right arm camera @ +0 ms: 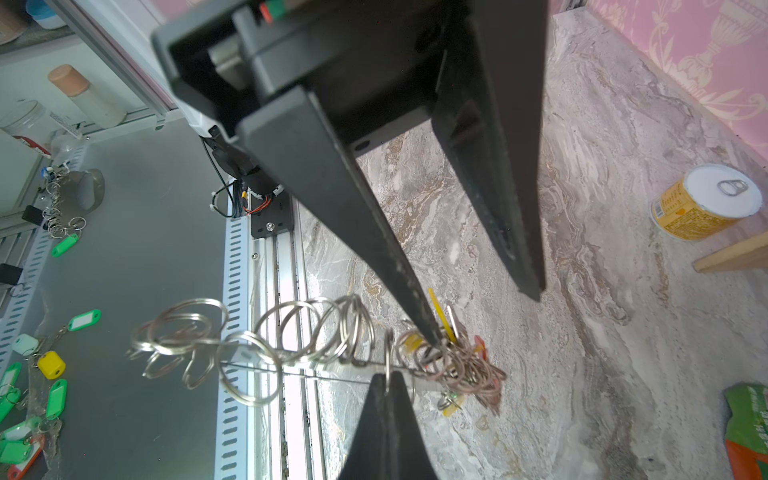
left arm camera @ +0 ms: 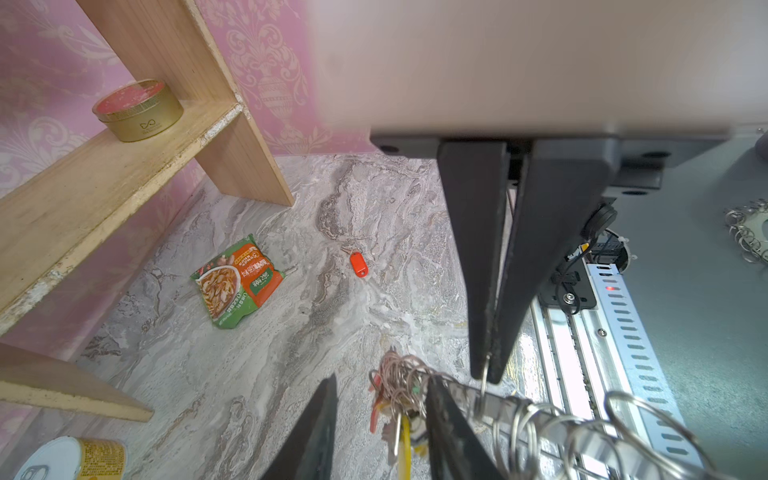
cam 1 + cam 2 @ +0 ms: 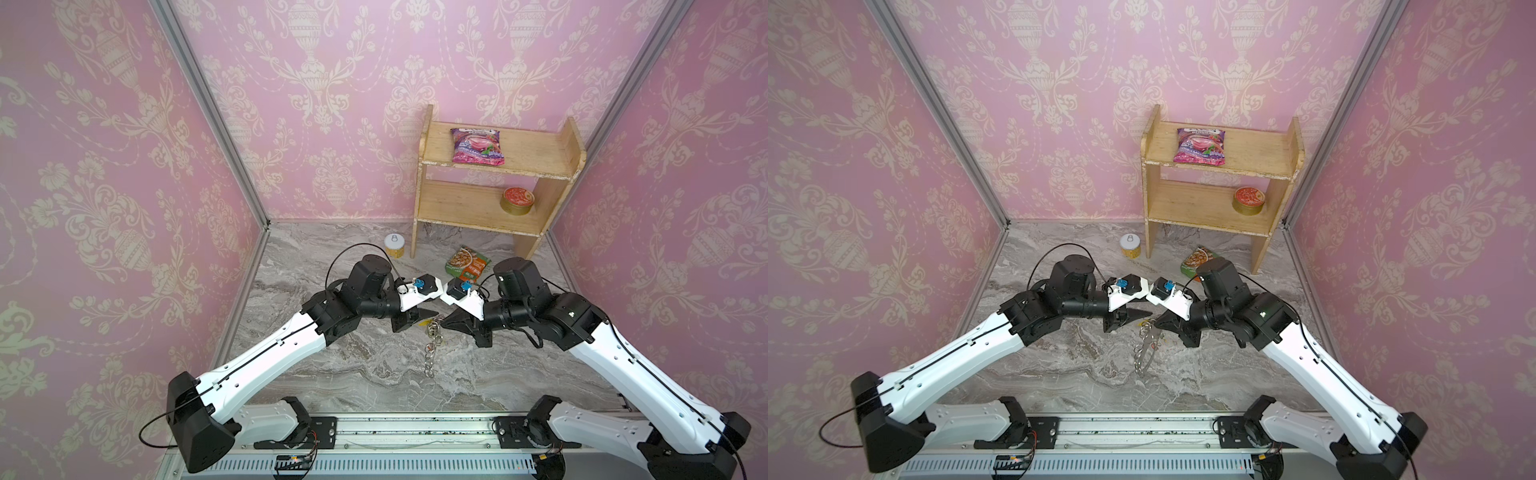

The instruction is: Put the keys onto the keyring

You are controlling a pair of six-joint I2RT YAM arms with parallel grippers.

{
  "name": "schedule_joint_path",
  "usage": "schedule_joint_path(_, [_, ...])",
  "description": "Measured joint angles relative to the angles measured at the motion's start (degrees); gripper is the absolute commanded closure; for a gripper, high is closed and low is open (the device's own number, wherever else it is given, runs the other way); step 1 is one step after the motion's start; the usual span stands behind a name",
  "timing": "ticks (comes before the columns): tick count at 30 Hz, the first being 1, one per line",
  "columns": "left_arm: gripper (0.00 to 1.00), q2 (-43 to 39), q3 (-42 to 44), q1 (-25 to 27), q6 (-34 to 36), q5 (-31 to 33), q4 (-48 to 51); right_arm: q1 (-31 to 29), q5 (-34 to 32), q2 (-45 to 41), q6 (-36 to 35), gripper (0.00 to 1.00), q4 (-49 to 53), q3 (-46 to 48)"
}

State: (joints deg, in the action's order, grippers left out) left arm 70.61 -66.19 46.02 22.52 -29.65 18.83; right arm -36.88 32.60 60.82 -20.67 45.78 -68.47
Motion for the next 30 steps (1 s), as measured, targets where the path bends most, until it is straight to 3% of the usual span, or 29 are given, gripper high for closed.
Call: schedule_joint_path(30, [0.53,-1.90,0.15,0.39,-0.35,-2.71,-2.14,0.00,-1.51,-1.90,-0.17,1.00,-0.37,0.00])
